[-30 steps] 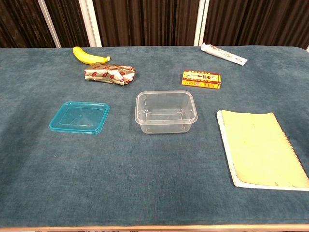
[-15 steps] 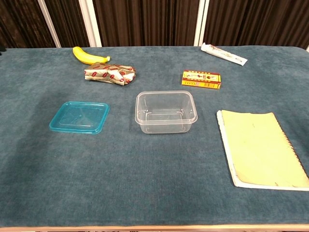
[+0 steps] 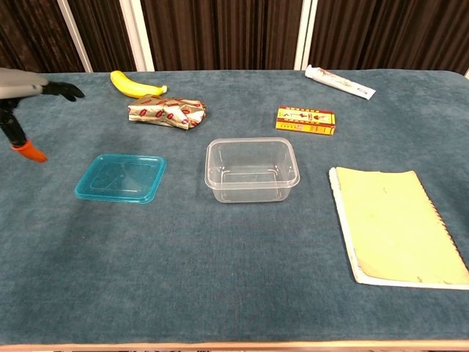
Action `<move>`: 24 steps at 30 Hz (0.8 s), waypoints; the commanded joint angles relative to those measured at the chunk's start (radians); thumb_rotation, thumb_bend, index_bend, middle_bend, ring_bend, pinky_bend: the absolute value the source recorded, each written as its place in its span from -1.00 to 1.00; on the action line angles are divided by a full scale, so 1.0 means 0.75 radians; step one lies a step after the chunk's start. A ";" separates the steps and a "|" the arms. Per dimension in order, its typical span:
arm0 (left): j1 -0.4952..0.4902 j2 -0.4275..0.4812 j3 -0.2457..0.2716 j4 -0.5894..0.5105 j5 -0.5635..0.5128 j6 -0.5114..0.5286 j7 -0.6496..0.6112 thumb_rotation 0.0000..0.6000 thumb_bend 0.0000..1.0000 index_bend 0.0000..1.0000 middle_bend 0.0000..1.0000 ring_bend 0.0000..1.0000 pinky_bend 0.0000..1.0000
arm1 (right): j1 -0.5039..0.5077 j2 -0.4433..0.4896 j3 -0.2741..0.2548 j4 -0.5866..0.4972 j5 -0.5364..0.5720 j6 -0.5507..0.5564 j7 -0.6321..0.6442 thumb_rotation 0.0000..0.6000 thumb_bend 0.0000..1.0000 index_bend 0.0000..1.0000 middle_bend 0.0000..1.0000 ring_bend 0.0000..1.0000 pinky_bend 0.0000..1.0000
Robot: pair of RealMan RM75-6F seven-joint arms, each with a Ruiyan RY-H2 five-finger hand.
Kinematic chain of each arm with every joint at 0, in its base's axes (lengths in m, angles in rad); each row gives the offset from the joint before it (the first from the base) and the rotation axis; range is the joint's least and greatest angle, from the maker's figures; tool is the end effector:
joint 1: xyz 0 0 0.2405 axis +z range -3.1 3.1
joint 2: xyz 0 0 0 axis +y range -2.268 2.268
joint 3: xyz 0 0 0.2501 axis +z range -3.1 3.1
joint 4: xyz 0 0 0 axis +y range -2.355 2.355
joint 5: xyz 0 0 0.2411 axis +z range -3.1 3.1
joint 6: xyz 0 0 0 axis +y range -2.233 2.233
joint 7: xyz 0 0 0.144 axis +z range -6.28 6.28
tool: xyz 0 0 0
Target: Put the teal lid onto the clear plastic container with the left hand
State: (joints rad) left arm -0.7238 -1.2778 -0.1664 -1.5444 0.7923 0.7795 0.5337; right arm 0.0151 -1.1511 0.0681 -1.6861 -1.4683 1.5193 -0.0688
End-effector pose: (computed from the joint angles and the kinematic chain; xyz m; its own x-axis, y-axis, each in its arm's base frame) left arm -0.2227 0.3671 0.0248 0.5722 0.4041 0.7136 0.8146 -0.1792 -0.5517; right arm -0.3103 -0.1643 0.1191 0.3593 0.0153 0.9331 -0.9306 0.0812 0.3570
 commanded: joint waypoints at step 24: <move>-0.156 -0.262 0.101 0.078 -0.144 0.063 0.103 1.00 -0.81 -1.00 -0.88 -1.00 -1.00 | 0.006 -0.001 0.014 -0.019 0.043 -0.019 -0.005 1.00 -0.45 -0.82 -0.99 -0.96 -1.00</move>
State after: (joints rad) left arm -0.8386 -1.4707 -0.0926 -1.4898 0.6850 0.8292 0.6146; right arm 0.0194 -1.1518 0.0787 -1.7006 -1.4363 1.5049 -0.0725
